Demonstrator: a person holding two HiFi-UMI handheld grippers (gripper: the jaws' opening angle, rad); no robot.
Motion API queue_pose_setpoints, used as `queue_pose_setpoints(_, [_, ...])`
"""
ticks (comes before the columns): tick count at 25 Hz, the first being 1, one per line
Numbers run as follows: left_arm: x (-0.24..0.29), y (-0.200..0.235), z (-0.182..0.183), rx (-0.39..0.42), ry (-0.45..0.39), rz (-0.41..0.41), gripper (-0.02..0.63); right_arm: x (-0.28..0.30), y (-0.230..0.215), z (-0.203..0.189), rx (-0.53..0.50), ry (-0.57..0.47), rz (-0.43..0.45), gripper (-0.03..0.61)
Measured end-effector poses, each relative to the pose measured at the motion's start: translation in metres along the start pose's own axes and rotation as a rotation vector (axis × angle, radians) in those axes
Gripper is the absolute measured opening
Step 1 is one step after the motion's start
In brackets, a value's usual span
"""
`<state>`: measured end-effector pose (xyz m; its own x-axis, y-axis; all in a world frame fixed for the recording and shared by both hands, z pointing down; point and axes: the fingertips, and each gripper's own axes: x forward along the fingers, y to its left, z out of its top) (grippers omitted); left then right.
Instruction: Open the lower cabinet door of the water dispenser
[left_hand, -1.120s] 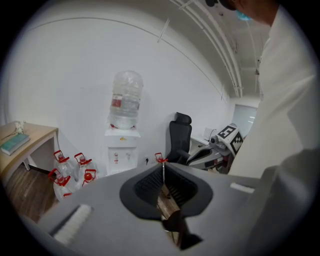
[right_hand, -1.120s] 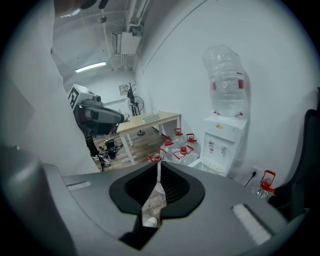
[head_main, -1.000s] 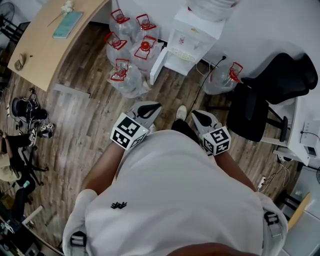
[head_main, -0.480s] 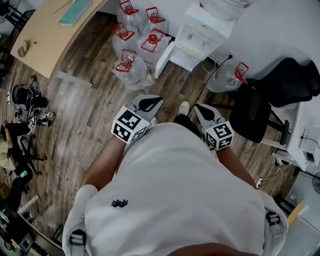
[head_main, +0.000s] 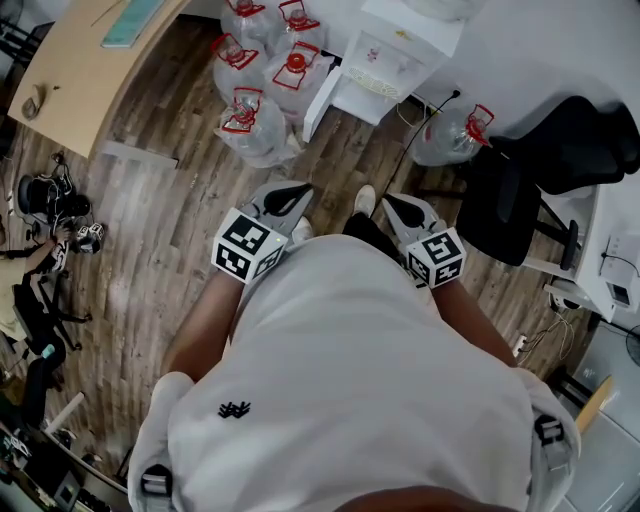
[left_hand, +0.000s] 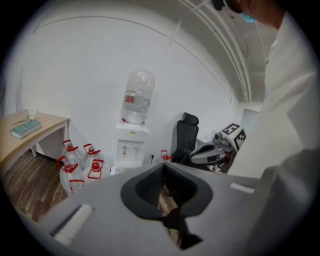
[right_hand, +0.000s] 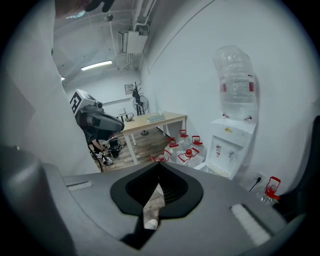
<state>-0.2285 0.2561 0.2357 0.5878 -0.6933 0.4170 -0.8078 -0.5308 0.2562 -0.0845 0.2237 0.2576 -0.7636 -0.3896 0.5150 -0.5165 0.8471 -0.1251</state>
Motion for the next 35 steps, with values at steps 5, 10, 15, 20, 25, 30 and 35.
queue_pose_setpoints(5, [0.004,0.001,-0.004,-0.013,0.008,-0.01,0.057,-0.001,0.0,-0.005,0.009,0.011,-0.001,0.002])
queue_pose_setpoints(10, [0.009,0.0,-0.008,-0.027,0.021,-0.029,0.057,-0.003,0.002,-0.006,0.022,0.03,-0.003,0.002])
queue_pose_setpoints(15, [0.021,-0.002,-0.011,-0.033,0.04,-0.042,0.057,-0.008,-0.004,-0.01,0.021,0.028,0.0,0.002])
queue_pose_setpoints(20, [0.038,-0.004,0.001,-0.031,0.043,-0.046,0.057,-0.013,-0.02,-0.006,0.016,0.027,0.007,0.002])
queue_pose_setpoints(25, [0.061,-0.007,0.02,-0.022,0.05,-0.031,0.057,-0.013,-0.041,-0.007,0.027,0.053,0.039,0.002])
queue_pose_setpoints(30, [0.085,-0.009,0.036,-0.026,0.064,-0.011,0.057,-0.017,-0.064,0.005,-0.001,0.001,0.07,0.002])
queue_pose_setpoints(35, [0.109,-0.016,0.058,-0.012,0.058,-0.006,0.057,-0.022,-0.091,0.006,0.005,-0.003,0.075,0.002])
